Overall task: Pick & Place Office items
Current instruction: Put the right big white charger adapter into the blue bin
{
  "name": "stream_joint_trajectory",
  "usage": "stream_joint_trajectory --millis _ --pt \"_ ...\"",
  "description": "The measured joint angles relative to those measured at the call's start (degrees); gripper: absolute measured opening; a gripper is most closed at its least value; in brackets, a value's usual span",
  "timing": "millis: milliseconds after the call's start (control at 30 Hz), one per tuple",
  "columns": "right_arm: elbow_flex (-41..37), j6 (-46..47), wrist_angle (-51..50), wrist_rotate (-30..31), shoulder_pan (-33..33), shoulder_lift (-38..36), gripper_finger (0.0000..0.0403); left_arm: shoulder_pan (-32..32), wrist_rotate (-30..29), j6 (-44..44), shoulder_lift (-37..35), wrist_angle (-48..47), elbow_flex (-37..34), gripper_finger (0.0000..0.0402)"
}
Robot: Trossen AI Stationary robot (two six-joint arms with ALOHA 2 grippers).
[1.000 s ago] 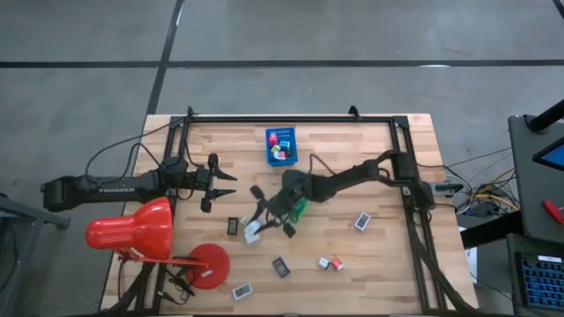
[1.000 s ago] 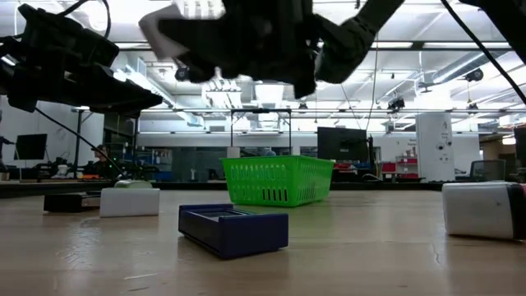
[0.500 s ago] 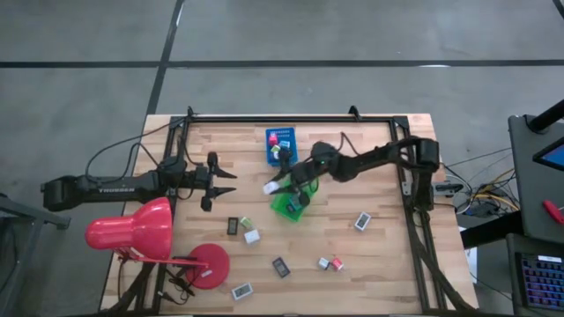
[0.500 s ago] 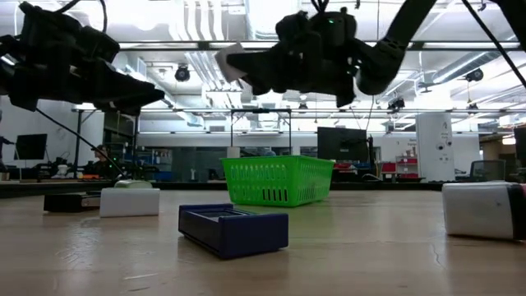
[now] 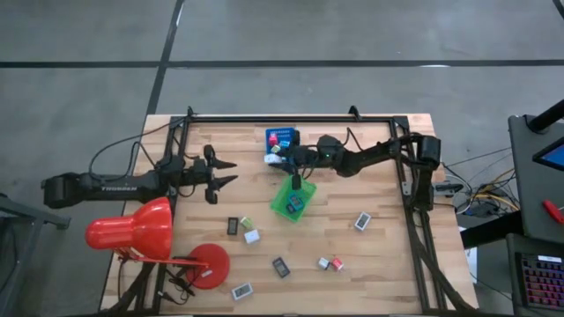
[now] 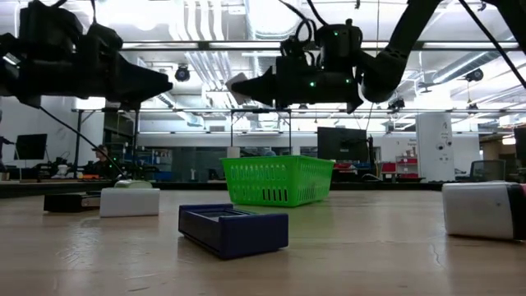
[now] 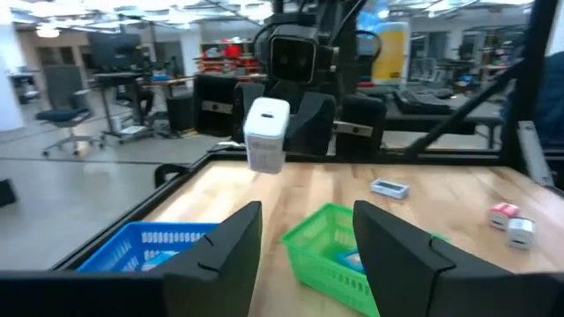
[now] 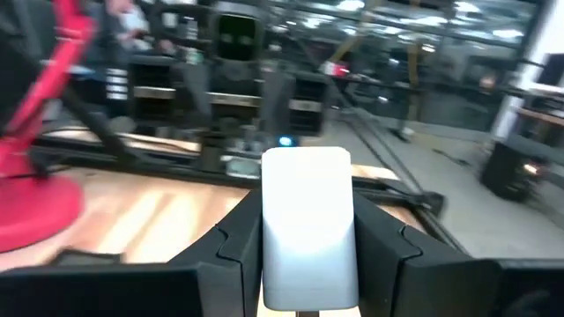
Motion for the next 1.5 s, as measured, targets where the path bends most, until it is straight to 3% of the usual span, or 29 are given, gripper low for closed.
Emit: stream_joint_trajectory --millis 267,800,1300,1500 --pt "0.77 0.62 -6.24 13.18 -2.62 0.04 0.0111 0.00 -2.21 0.03 6.19 5.47 0.00 0.0184" --pt "5.45 1.97 -23.75 15.07 -7.10 0.09 0.0111 0.00 -2.28 0.45 15.99 14.06 0.00 0.0184" --pt "11.50 3.42 -41.23 15.38 -9.21 0.11 0.0111 0.00 -2.30 0.83 16.72 14.58 0.00 0.0184" --pt "14.72 3.29 -48.57 12.68 -11.11 0.11 0.0111 0.00 -2.30 0.86 16.72 14.80 0.00 0.0184"
